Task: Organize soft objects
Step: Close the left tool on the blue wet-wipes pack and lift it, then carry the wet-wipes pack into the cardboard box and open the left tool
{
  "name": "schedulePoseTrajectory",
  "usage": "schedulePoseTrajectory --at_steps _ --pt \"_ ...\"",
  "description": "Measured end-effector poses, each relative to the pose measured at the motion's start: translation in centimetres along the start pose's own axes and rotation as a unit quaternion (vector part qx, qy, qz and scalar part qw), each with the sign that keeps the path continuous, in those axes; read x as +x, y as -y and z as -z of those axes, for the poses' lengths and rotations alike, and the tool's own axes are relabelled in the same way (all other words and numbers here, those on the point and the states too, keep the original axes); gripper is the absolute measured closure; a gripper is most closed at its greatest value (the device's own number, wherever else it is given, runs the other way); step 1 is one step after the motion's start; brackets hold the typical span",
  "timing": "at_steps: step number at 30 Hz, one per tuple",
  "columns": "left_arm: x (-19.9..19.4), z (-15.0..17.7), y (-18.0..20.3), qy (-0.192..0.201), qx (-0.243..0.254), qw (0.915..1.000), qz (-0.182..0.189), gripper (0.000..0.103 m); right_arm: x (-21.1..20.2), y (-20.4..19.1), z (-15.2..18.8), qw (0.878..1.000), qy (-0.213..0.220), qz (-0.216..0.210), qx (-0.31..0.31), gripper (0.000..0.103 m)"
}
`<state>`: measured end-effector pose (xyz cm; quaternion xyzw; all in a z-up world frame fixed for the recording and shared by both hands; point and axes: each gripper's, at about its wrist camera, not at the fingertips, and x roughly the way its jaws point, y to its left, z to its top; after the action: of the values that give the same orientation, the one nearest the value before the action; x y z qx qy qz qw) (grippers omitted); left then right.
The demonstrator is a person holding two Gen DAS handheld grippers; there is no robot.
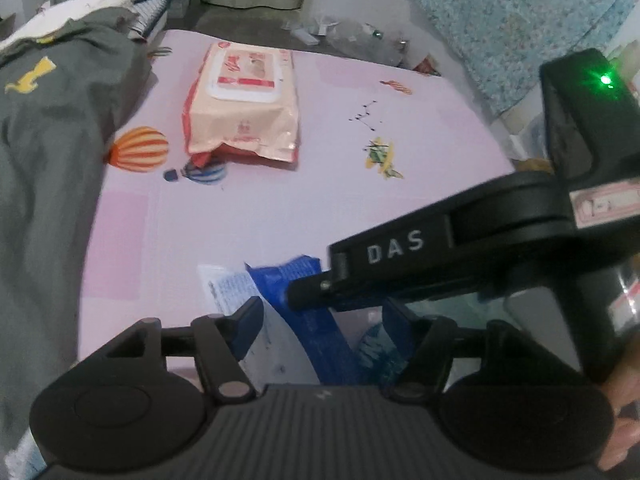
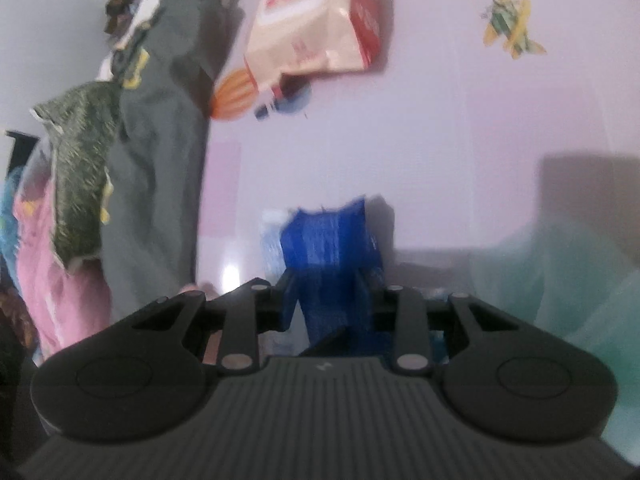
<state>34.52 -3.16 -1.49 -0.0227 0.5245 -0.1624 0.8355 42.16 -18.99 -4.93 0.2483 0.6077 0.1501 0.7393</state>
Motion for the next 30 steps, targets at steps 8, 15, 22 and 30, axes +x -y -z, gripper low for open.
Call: schedulePoseTrajectory --at_steps 8,15,22,30 --pt "2.3 0.9 -1.2 -0.074 -0.003 0.9962 -0.045 0.027 0.5 1.6 0.2 1.000 -0.026 0.002 0.015 0.071" --pt "3.5 0.6 -1.4 -0.091 -0.027 0.9950 -0.030 0.024 2.3 0.7 0.1 0.999 -0.051 -0.003 -0.006 0.061" --pt "1.7 0.6 -0.7 -0.065 -0.042 0.9961 -0.041 0.030 1.3 -0.3 0.8 0.999 -0.029 -0.004 -0.021 0.066" --pt "-4.5 -0.3 2.4 -0.001 -0.036 0.9973 -0.064 0.033 -4.4 -2.7 1.9 0.998 0.019 -0.034 -0.054 0.067"
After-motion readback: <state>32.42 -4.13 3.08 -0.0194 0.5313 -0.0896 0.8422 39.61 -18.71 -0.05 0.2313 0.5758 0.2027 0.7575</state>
